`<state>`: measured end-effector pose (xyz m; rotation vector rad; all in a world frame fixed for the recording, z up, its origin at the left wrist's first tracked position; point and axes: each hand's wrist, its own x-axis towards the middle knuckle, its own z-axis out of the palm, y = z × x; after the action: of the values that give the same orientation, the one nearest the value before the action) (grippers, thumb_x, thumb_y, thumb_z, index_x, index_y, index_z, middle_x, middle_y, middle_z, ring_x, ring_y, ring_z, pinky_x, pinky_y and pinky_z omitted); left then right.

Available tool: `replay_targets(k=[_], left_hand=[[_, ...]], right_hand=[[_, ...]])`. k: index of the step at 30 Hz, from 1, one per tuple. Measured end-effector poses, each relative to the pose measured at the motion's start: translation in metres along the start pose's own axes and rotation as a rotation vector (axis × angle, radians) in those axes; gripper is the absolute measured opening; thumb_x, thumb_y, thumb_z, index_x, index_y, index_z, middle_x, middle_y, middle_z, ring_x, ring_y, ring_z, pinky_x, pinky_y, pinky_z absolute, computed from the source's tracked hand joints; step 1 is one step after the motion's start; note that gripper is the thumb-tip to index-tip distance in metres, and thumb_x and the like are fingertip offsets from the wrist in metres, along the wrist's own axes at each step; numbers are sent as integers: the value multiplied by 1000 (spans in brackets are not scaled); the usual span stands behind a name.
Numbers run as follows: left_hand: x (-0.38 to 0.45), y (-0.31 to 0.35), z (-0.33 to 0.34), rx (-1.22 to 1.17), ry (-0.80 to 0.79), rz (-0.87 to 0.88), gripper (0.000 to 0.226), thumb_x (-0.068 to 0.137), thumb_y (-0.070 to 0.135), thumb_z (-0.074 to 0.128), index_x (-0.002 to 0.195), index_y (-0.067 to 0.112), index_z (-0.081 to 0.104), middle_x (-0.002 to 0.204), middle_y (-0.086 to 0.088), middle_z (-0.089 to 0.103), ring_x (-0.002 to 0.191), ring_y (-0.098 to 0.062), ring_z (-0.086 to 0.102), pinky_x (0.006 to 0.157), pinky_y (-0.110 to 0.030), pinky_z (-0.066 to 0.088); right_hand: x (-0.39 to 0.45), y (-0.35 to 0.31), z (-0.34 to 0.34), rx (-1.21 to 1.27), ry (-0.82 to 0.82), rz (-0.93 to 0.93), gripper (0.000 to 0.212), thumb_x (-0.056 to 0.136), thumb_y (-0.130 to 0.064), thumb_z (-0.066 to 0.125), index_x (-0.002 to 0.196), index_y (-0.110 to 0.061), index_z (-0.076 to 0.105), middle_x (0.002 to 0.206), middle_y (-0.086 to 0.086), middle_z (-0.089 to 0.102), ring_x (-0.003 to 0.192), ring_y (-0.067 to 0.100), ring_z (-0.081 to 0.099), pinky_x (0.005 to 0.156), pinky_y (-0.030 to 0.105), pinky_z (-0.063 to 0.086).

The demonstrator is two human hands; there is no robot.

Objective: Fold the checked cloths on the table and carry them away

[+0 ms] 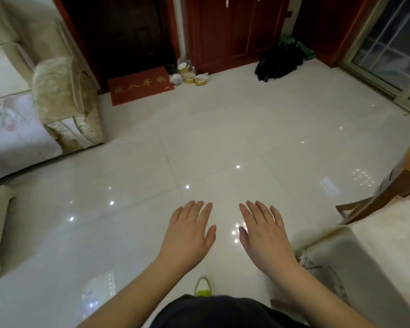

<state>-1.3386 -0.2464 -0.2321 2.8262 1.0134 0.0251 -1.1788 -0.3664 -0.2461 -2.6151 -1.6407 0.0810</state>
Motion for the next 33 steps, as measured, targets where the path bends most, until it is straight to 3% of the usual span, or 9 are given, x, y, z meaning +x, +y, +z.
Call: replay_targets(k=[8,11,20,23,25,33], left_hand=[[150,-14,-16,27,8,174,56,93,46,33,132,15,59,127,-6,65,115,-26,62,97,-43,49],[199,6,-7,14,-22,233,57,93,47,32,135,16,56,129,-5,63,118,-25,61,98,-44,48],[361,89,-8,24,-110,384,66,93,52,17,146,20,40,146,-2,48,134,-21,44,110,-46,36],[417,120,-14,20,-113,462,68,92,52,13,148,21,36,148,-1,43,137,-20,40,113,-44,32],[454,138,-18,15,-83,521,66,93,51,18,146,19,40,145,-2,47,134,-21,43,110,-46,35],[577,202,-15,87,-13,636,55,91,45,32,130,16,59,131,-5,61,124,-28,55,101,-52,43]], right_hand=[[95,39,-17,29,85,185,55,92,-38,31,135,-13,54,134,7,59,126,29,53,110,48,27],[128,65,-16,30,104,242,55,91,-38,31,134,-13,55,133,7,60,125,28,55,109,50,37],[216,188,-10,32,101,380,52,90,-37,37,131,-13,58,132,8,61,122,29,57,105,51,42],[244,235,-18,8,137,423,47,90,-35,56,132,-13,57,136,10,59,123,30,56,105,51,42],[263,261,-26,7,128,481,52,87,-35,64,134,-14,56,140,11,55,126,30,54,107,50,40],[334,346,-38,-28,133,639,51,88,-36,62,133,-13,57,137,11,57,125,31,55,106,51,40]])
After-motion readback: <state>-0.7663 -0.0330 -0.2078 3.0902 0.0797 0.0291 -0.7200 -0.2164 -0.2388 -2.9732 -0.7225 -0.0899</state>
